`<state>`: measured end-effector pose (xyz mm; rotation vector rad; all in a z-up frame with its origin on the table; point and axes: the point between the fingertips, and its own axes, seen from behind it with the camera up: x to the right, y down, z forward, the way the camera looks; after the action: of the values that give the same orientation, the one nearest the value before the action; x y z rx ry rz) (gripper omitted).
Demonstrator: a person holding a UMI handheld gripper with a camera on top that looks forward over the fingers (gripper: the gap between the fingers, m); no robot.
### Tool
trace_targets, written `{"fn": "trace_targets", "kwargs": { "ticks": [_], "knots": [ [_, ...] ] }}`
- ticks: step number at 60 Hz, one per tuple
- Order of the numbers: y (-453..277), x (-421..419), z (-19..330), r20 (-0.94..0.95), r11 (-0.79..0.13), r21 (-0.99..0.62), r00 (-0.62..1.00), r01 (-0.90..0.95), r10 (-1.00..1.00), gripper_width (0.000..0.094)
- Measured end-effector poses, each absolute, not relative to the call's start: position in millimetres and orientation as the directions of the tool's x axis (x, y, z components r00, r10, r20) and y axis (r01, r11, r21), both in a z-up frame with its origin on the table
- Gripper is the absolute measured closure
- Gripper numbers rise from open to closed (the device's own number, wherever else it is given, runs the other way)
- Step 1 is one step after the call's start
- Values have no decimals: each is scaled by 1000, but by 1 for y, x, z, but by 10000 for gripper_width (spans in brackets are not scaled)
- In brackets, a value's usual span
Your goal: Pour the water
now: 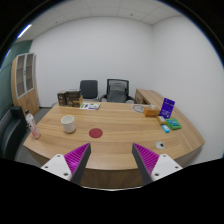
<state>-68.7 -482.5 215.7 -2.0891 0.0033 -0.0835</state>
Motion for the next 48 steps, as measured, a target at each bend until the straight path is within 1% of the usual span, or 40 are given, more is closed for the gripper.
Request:
{"fn": "trace_targets", "kwargs": {
  "ticks": [9,15,22,36,48],
  "knots": [
    [-483,-72,211,71,-503,-863,997,38,-45,79],
    [-486,-85,196,73,-516,-855,997,47,-30,80],
    [-493,-120,176,78,-536,-841,997,67,3,77],
    [-502,-246,137,50,-555,-826,995,92,90,75],
    [-478,-386,122,25,-513,-853,990,91,136,80]
  ]
}}
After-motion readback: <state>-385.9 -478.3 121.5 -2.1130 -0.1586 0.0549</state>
